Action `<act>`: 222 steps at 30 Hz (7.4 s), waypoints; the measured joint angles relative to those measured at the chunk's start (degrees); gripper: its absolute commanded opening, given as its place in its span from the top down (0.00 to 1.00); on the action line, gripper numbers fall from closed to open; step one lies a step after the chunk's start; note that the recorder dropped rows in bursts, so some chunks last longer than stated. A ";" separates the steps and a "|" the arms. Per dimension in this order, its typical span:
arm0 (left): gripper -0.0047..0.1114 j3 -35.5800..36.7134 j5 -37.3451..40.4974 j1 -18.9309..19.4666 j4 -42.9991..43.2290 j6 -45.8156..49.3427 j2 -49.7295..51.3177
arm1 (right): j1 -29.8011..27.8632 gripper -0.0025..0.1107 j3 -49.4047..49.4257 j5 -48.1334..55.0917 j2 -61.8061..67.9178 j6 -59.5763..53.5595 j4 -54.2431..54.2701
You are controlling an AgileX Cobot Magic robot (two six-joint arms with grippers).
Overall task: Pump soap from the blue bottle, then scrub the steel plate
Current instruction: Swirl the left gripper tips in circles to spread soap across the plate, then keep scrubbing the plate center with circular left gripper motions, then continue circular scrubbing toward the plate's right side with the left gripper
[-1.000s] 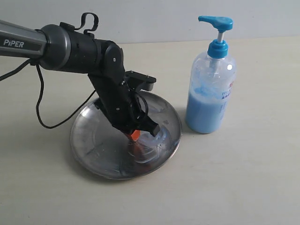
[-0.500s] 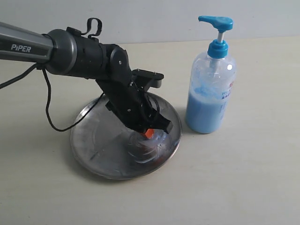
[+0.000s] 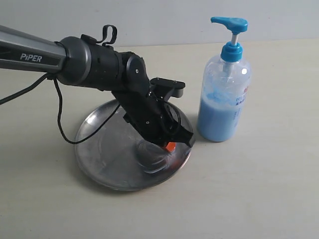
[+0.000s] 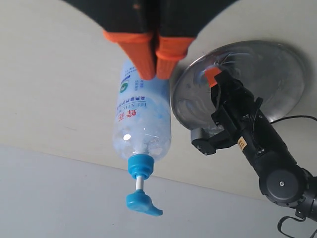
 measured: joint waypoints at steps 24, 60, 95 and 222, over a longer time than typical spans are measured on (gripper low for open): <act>0.96 -1.17 -2.35 3.10 3.39 -1.19 1.51 | 0.00 0.98 0.00 0.00 0.00 0.00 0.00; 0.96 -0.85 4.37 1.79 -3.74 6.58 0.95 | 0.00 0.98 0.00 0.00 0.00 0.00 0.00; 0.96 -1.17 1.78 3.47 3.27 1.81 1.04 | 0.00 0.98 0.00 0.00 0.00 0.00 0.00; 0.96 -2.97 2.20 2.17 0.35 6.04 2.14 | 0.00 0.98 0.00 -0.10 0.00 0.00 0.00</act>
